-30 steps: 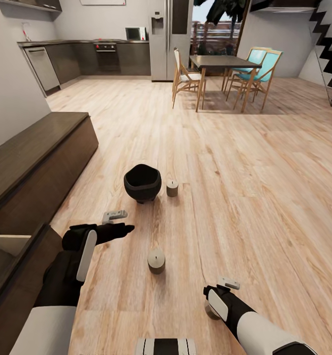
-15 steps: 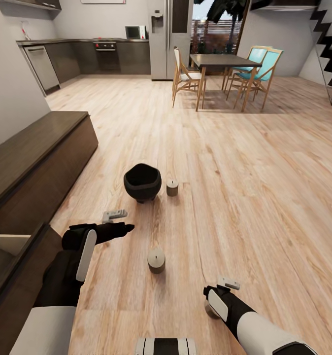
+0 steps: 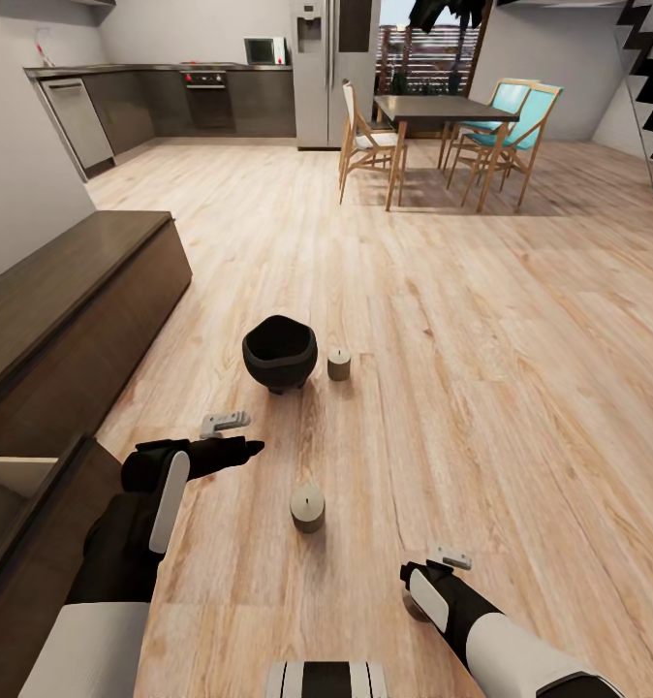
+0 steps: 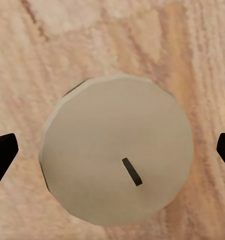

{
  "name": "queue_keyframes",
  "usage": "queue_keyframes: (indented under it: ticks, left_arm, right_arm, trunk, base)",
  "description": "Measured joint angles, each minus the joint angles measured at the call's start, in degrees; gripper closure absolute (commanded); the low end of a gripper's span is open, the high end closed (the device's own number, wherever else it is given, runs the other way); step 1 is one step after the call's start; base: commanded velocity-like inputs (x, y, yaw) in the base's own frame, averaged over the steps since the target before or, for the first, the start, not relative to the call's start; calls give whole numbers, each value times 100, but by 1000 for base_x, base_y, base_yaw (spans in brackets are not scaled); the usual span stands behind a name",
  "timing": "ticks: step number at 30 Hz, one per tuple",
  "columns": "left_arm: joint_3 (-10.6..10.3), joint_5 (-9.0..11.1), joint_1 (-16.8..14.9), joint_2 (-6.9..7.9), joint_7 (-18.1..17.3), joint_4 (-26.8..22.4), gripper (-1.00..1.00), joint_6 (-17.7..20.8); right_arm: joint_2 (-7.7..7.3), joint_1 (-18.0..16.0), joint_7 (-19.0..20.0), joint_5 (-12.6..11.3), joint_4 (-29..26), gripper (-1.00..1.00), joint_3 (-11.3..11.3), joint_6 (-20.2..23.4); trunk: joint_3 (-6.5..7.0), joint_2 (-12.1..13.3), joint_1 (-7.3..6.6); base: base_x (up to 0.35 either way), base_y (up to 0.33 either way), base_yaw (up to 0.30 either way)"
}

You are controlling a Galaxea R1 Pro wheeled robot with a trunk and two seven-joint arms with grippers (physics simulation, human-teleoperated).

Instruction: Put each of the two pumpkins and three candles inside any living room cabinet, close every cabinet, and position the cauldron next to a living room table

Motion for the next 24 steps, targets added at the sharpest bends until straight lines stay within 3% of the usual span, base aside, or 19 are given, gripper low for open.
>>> queue_keyframes:
  ticks: [24]
  left_arm:
    - [-6,0,2,-1,0,0,-100,0]
  right_arm:
    - [72,0,7,21,0,-100,6,-39]
  trunk:
    - [0,0,0]
  base:
    - [0,0,0]
